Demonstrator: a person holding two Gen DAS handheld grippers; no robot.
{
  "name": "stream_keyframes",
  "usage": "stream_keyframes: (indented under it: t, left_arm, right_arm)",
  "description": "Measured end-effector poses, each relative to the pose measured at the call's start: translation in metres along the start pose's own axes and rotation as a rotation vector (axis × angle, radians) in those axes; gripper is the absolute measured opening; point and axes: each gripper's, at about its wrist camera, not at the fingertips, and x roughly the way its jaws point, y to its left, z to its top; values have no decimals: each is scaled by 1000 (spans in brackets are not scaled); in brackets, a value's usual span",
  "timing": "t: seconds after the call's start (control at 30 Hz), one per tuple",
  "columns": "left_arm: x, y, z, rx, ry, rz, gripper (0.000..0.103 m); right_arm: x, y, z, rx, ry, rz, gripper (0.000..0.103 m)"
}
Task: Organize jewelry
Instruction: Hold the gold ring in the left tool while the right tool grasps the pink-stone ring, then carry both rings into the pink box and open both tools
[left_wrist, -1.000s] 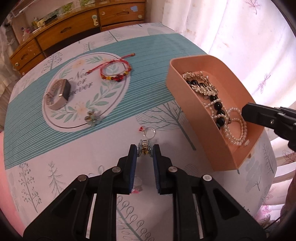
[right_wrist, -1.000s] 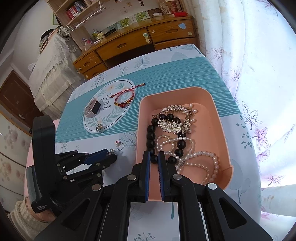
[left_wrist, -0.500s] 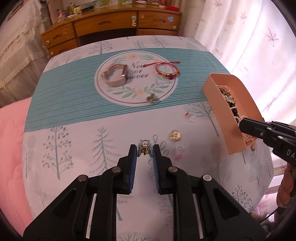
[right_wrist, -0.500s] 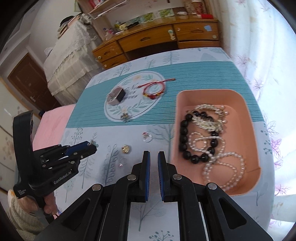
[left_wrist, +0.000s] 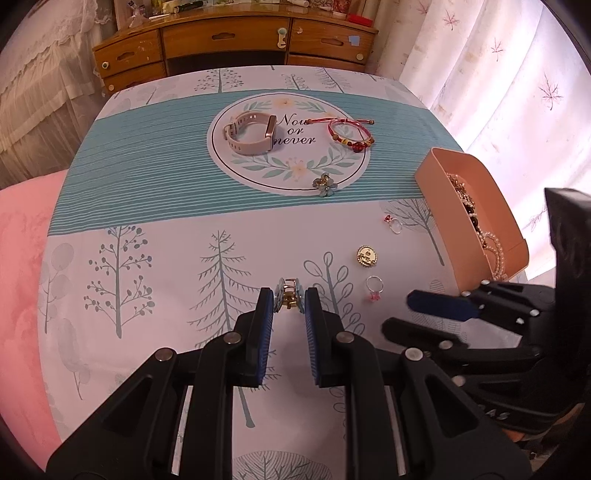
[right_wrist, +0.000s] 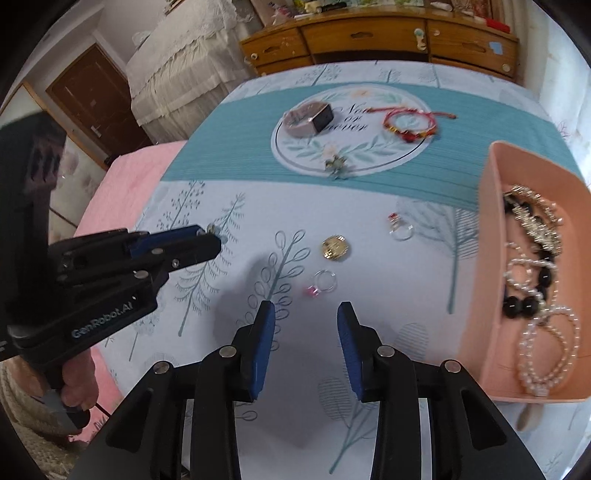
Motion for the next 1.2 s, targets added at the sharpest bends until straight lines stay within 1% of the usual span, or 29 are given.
stream_keyframes:
  t: [0.13,0.4,0.6,0.7,0.73,0.87,0.97,1.03,1.2]
  left_arm:
    - [0,7,0,-16,-3,-9,15]
    - [1,17,-4,-47,-2,-29,15]
    - [1,18,-5,-59,-2,-39,15]
    - [1,19,-5,-63,-1,-47,15]
    - [1,19,-5,-63,-1,-48,15]
    - [0,13,-5,-52,-3,-56,15]
    - [-2,5,-3,-35,-5,-66,15]
    - [-4,-3,-1,-15,-9,-74,15]
    - [-12,-34,8,58,-24,-108,15]
  right_arm:
    - [16,3,-1,-8,8,-21,35]
    - [27,11,4,-56,-45,-91,28]
    - [30,19,6,-113,-69,-168,21]
    - [31,21,4,-139,-82,-211,13]
    - [31,22,3,-143,-84,-214,11]
    - [30,20,1,-144,-93,-208,10]
    - [23,17,-1,-121,-103,-183,10]
    - [11,15,-3,-107,-133,-175,10]
    - [-34,-4,-6,-42,-227,-209,10]
